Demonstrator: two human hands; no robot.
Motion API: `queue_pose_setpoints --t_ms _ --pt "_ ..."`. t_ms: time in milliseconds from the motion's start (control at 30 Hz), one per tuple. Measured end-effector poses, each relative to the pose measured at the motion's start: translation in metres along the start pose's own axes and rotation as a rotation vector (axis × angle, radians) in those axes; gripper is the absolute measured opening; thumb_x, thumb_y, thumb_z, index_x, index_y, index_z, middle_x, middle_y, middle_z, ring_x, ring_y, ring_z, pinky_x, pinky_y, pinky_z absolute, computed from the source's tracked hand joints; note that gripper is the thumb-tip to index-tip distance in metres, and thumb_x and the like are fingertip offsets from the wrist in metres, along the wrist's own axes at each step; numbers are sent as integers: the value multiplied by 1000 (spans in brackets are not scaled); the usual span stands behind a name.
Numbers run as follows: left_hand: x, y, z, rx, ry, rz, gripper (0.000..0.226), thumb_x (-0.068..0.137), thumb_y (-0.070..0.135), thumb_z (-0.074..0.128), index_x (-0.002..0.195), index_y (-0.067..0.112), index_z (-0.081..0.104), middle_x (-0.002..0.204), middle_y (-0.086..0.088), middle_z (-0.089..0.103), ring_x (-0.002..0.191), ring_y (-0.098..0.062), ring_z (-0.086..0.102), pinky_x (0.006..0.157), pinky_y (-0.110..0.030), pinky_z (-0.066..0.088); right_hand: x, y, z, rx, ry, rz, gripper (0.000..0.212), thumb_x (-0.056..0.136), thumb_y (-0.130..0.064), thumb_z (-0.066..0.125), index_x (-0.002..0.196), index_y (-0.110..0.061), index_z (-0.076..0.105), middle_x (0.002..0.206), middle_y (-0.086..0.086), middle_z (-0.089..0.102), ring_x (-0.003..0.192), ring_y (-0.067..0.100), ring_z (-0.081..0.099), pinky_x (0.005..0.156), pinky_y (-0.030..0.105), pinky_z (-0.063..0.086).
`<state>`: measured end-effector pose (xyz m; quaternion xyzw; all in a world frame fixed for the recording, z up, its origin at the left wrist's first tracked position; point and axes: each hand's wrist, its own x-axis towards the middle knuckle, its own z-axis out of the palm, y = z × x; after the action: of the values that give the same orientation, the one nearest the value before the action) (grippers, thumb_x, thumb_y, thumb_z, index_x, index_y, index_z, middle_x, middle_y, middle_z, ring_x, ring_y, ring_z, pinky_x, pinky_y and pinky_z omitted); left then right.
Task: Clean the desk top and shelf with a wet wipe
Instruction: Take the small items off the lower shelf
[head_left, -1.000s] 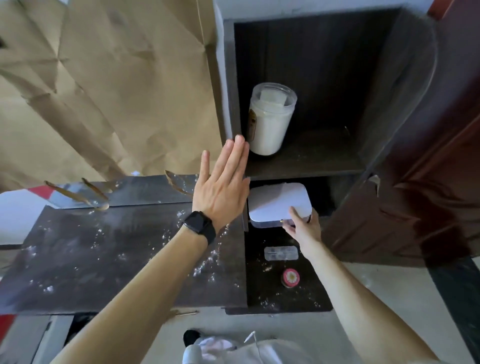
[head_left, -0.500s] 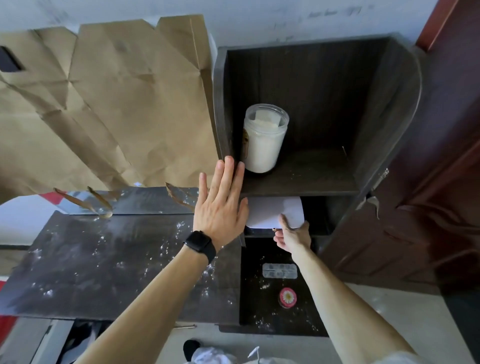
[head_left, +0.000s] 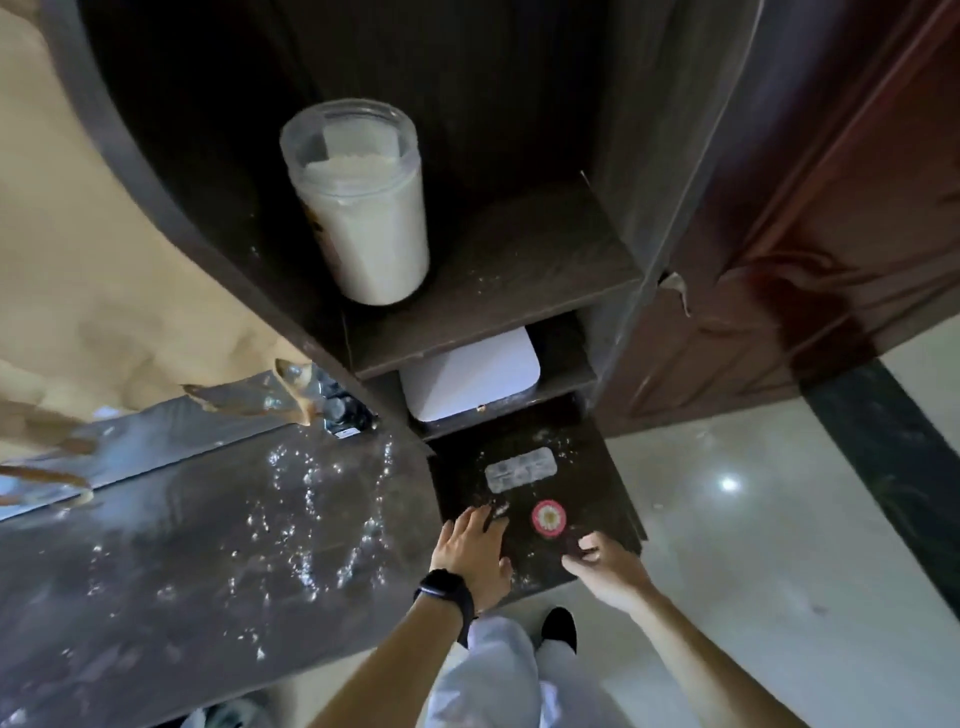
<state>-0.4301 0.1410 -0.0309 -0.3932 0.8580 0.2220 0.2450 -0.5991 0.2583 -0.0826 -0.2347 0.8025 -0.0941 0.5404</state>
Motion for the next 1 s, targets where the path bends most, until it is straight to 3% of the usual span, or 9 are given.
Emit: queue_pose_setpoints --t_ms 100,167,267,400,567,733,833,1000 --pt "45 3 1 -40 -58 -12 67 92 36 53 153 26 26 157 -2 27 143 -26 28 118 -37 25 11 8 15 -65 89 -28 78 86 -52 65 150 -23 30 146 7 48 125 23 57 100 34 49" --pt "76 2 4 -48 -76 -26 70 91 33 54 153 25 23 156 -4 28 138 -29 34 113 -40 33 21 2 22 -89 153 -74 88 88 -51 65 156 -34 12 151 9 35 122 25 59 97 35 53" --pt "115 -4 13 -54 -60 -41 75 91 32 55 155 24 16 158 -3 24 141 -30 31 112 -42 36 35 -8 36 -139 195 -177 89 89 -45 65 153 -48 3 155 8 25 120 27 60 94 38 56" --pt "152 -9 31 67 -78 -62 79 93 36 52 156 20 8 158 -4 23 145 -30 23 117 -43 26 54 -18 42 -291 207 -229 79 93 -30 64 152 -47 14 157 5 24 122 30 58 95 42 55" --pt "174 -17 47 224 9 -11 54 98 35 46 145 14 32 140 -10 40 131 -30 40 103 -41 38 79 -16 42 -403 260 -272 72 94 -12 58 151 -37 22 146 9 35 115 33 58 91 46 57" --pt "176 -17 43 158 -78 -68 58 89 43 56 135 10 43 134 -12 44 119 -30 51 87 -37 48 74 -3 39 -301 299 -288 59 95 -23 61 144 -37 30 133 5 46 108 30 63 87 43 57" --pt "158 -14 26 -13 -79 -120 66 79 51 64 130 12 51 130 -10 50 107 -30 59 73 -31 48 53 2 25 -235 342 -285 56 94 -32 63 141 -38 33 126 4 51 103 27 66 82 38 58" --pt "94 -6 -11 -228 -17 -125 57 64 58 60 108 22 60 108 0 58 94 -23 62 69 -30 50 -7 -8 -19 -107 474 -293 59 87 -42 70 138 -41 40 118 2 59 101 21 65 83 29 55"
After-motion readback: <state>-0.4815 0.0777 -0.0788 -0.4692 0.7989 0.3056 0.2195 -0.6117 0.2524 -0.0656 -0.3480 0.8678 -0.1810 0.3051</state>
